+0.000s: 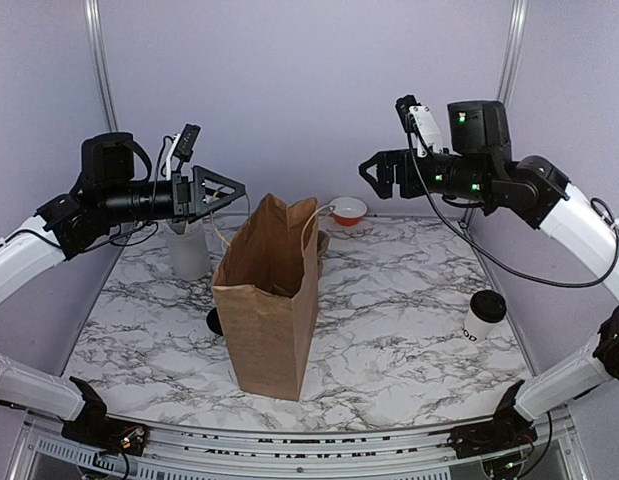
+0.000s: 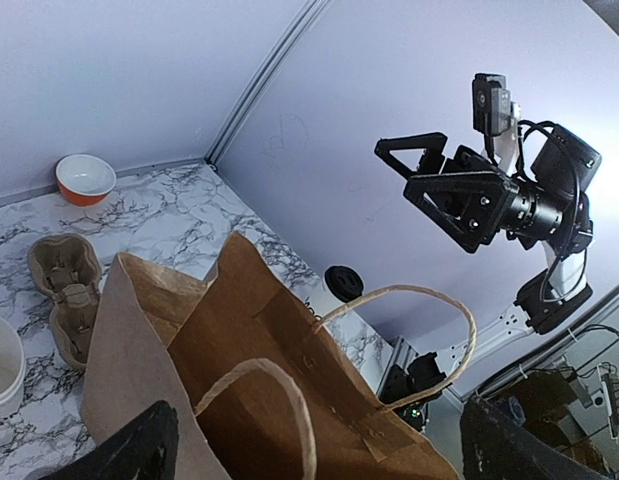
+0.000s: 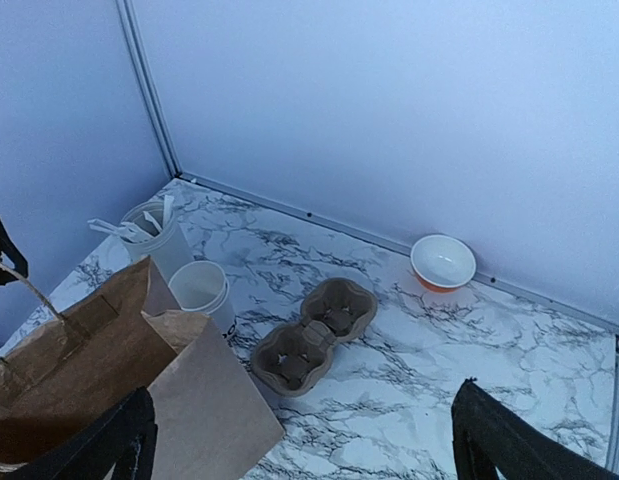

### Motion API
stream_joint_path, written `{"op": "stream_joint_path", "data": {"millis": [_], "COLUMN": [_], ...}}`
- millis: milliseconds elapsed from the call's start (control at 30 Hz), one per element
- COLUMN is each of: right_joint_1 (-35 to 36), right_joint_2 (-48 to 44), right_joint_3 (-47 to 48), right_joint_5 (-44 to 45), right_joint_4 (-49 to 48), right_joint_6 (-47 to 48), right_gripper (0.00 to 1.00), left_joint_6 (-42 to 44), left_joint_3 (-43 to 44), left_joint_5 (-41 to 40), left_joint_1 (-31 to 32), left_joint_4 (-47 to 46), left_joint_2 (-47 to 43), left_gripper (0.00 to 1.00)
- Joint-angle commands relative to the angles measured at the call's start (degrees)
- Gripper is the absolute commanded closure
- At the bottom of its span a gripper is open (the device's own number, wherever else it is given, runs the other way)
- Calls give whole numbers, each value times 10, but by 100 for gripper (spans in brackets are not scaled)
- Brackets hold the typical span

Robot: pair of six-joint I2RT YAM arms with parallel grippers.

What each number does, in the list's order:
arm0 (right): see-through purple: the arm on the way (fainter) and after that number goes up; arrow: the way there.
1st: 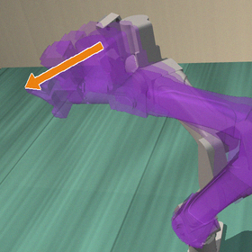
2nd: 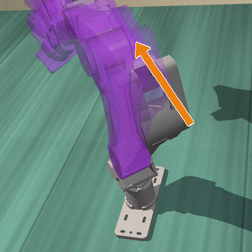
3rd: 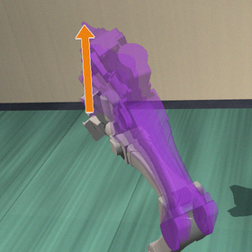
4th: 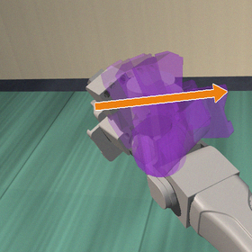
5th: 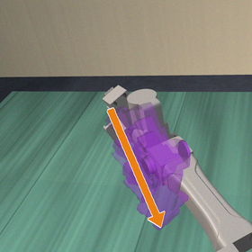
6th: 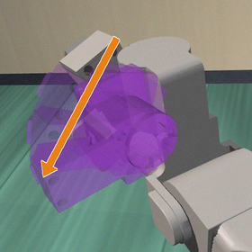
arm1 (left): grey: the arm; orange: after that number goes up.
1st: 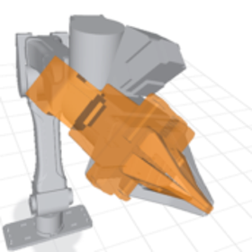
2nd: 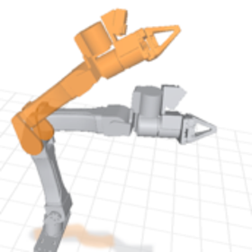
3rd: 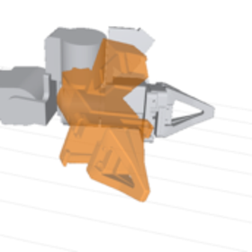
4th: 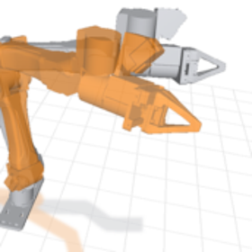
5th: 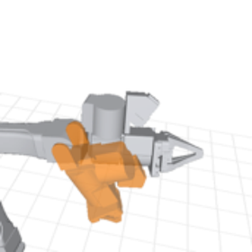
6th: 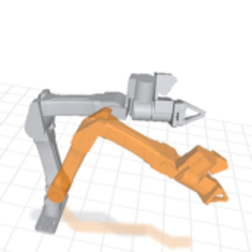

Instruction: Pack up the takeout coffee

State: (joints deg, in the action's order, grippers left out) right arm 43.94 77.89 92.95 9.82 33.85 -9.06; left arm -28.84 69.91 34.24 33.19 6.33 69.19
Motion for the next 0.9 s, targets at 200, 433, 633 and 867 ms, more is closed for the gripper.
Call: {"op": "stream_joint_path", "data": {"millis": [200,433,633,867], "right_joint_1": [-65,-160,-246,-317], "right_joint_2": [-104,-172,-215,-249], "right_joint_3": [-119,-224,-304,-362], "right_joint_5": [58,45,38,41], "right_joint_4": [3,57,85,94], "right_joint_6": [-108,-184,-209,-207], "right_gripper": [0,0,0,0], "left_joint_6": [42,54,64,77], "left_joint_3": [11,8,10,22], "left_joint_5": [-57,-124,-153,-169], "left_joint_1": [-3,-3,-3,-4], "left_joint_4": [41,59,68,97], "left_joint_2": [-46,-75,-83,-82], "left_gripper": [1,1,1,1]}}
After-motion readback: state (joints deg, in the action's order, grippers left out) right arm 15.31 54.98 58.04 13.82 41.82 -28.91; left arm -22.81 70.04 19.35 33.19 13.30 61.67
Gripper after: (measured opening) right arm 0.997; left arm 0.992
